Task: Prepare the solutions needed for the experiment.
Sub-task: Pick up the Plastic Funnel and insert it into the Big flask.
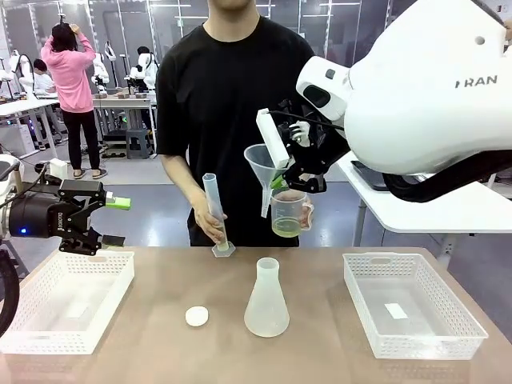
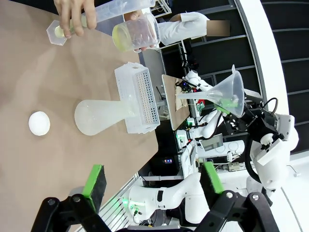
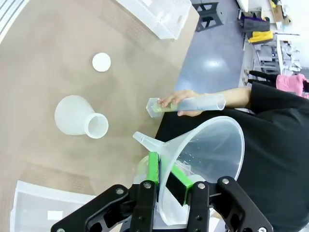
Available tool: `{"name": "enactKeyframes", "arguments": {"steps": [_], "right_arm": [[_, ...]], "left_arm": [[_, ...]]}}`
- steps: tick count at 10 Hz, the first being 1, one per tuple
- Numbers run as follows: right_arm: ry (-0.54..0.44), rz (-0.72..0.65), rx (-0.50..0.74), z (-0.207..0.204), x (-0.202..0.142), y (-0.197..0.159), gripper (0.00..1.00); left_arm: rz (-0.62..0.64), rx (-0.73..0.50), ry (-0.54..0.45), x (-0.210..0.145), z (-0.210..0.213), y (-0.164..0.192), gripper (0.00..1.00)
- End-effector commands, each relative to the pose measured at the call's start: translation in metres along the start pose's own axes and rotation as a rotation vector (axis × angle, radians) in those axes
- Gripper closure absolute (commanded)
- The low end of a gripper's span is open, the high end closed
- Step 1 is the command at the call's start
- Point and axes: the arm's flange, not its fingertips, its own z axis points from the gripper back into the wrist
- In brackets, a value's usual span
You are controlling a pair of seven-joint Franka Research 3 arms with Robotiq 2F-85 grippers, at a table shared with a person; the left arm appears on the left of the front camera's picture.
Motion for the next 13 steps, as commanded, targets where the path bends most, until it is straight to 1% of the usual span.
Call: {"name": "enactKeyframes", "arguments": {"steps": [1, 2, 3, 6, 7, 8, 9, 12, 13], "right_arm": [[-0.029, 0.018, 0.029, -0.001, -0.010, -0.004, 0.93], [-0.031, 0.015, 0.031, -0.002, -0.010, -0.005, 0.93], [-0.010, 0.005, 0.011, -0.001, -0.001, 0.000, 0.93], [-0.010, 0.005, 0.011, -0.001, -0.001, 0.000, 0.93], [-0.002, 0.005, 0.018, -0.001, -0.001, -0.001, 0.93], [-0.002, 0.015, 0.062, -0.004, -0.003, 0.005, 0.93], [0.019, 0.020, 0.093, -0.009, -0.004, 0.010, 0.93], [0.015, -0.007, 0.109, -0.024, -0.006, 0.024, 0.93], [0.000, -0.007, 0.108, -0.032, -0.007, 0.030, 0.93]], "left_arm": [[0.013, -0.026, -0.009, 0.000, -0.002, -0.003, 0.00], [0.013, -0.026, -0.009, 0.000, -0.002, -0.003, 0.00], [0.013, -0.026, -0.009, 0.000, -0.002, -0.003, 0.00], [0.013, -0.026, -0.009, 0.000, -0.002, -0.003, 0.00], [0.013, -0.026, -0.009, 0.000, -0.002, -0.003, 0.00], [0.013, -0.026, -0.009, 0.000, -0.002, -0.003, 0.00], [0.013, -0.026, -0.009, 0.000, -0.002, -0.003, 0.00], [0.013, -0.026, -0.009, 0.000, -0.002, -0.003, 0.00], [0.013, -0.026, -0.009, 0.000, -0.002, -0.003, 0.00]]}}
